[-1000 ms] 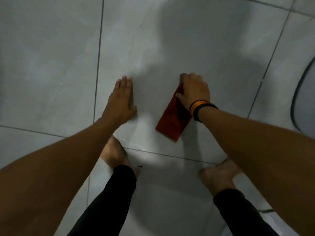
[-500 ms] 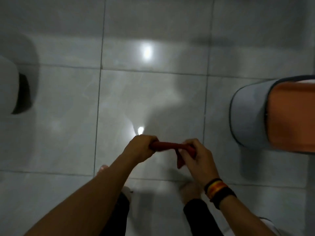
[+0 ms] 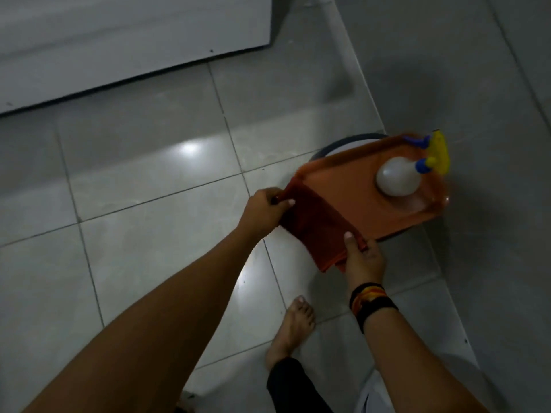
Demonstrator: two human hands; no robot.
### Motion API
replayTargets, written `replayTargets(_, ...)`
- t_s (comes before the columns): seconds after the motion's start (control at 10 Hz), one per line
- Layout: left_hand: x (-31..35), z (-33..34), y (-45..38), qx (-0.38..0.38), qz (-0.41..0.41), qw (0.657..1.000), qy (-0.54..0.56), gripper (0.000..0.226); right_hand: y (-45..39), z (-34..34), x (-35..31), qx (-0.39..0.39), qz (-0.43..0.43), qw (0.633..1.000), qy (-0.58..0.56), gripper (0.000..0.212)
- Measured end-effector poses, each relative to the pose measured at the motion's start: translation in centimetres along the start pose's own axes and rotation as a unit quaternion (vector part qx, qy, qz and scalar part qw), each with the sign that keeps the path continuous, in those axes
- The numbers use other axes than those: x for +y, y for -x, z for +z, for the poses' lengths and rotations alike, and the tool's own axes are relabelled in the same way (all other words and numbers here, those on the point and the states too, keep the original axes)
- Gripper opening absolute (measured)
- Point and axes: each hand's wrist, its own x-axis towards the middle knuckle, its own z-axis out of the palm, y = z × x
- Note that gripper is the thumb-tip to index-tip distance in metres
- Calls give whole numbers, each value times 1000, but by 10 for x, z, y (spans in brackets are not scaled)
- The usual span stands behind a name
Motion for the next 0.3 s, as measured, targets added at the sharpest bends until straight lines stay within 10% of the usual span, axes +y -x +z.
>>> replayTargets(0.2,49,33,-27,-10,52,991,-123,53,-34,-8,-4,-130,170,964,-157,47)
replayTargets(0.3,51,13,-10,70,87,960,-256,63,2,-37,14,-163,189,966,-62,32)
